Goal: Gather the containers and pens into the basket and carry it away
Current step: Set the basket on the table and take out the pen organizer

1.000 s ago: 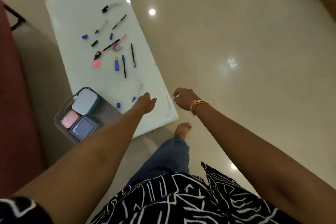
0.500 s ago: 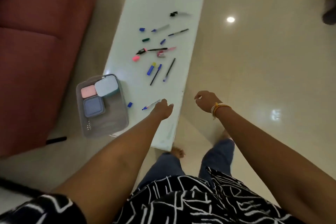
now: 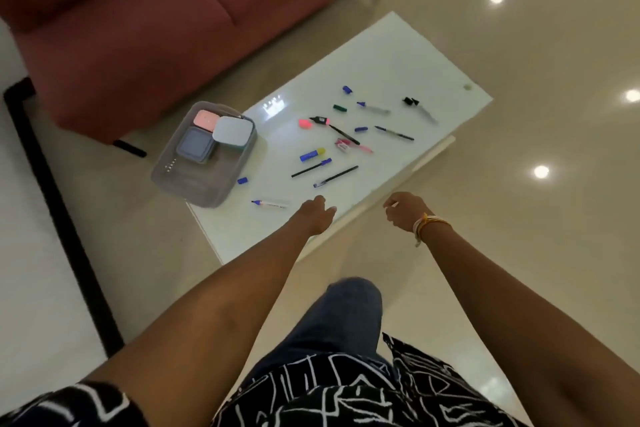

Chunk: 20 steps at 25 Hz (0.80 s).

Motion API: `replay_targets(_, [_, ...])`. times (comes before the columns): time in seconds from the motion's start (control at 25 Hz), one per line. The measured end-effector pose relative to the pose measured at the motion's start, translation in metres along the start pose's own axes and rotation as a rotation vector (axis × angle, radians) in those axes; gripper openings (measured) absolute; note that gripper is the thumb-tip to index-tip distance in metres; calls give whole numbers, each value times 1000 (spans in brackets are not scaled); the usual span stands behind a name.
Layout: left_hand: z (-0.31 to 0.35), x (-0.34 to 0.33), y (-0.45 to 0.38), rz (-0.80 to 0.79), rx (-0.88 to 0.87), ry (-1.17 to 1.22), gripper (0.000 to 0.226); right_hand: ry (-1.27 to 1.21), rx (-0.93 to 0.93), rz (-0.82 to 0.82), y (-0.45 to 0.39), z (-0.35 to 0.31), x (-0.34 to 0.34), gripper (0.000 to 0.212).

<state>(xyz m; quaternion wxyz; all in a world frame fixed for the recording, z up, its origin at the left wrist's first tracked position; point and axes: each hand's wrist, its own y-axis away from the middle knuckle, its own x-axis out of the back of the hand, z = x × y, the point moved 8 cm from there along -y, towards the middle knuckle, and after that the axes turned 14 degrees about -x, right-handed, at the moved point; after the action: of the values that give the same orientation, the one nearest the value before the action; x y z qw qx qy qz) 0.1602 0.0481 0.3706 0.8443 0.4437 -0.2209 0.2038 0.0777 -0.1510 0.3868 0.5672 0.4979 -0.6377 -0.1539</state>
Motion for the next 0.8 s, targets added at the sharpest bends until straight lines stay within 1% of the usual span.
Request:
replay_targets(0.12, [24,-6,-24,40,44,47,58,166,44,-37,-36,-8,29,30])
replay_targets(0.24, [36,-8,-52,64,129,110,57,345,96,-83,-71,-20,52,32])
replay_targets(0.36, [51,-9,-70,73,219,166,56,465,135,-109,-99,-26,75,33])
replay_targets(0.44, [68,-8,-80,103,240,201,56,537,146,-131,-115,-26,89,33])
replay_targets(0.6, [97,-12,-93,204,277,320,57,672,197,-181,-138,-29,108,33])
replay_targets(0.72, [110,-28,-95,290,338,389,56,727,279,-197,-151,-32,118,32])
replay_targets(0.8, [118,-41,-94,376,380,426,55,751,346,-211,-157,-30,123,32])
